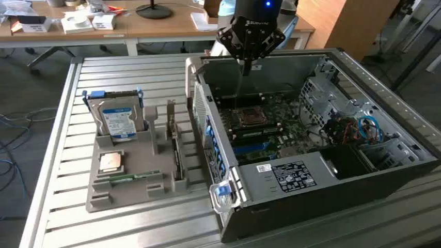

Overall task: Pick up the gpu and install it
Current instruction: 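Reach for the gpu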

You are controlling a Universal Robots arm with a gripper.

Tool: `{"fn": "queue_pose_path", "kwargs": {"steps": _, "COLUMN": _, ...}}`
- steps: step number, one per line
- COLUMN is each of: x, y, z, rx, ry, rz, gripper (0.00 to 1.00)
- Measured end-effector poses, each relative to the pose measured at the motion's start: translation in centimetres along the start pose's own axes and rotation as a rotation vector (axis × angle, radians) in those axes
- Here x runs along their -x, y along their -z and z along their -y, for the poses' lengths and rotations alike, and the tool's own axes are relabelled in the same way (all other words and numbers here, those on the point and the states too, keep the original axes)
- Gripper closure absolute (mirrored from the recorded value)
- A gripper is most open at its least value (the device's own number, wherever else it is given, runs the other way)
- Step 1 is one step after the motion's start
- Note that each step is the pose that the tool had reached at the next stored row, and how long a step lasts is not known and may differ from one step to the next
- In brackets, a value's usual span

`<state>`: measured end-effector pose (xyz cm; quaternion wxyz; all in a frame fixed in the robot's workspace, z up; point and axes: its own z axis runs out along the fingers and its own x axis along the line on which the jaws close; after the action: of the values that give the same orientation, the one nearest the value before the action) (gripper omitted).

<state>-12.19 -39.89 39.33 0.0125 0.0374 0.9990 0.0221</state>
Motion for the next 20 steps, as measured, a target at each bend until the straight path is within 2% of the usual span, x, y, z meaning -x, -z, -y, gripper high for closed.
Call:
{"fn": "queue_pose_path", "kwargs": {"steps": 13, "x": 0.0, "y": -0.01, "z": 0.0, "rx": 0.0001, "ry": 0.0, "rz": 0.0, "gripper": 0.89}}
{"fn": "queue_pose_path", "kwargs": {"steps": 20, "x": -1.1, "y": 0.01, "z": 0.08, "rx": 0.0, "ry": 0.0, "rz": 0.0, "gripper": 0.89}}
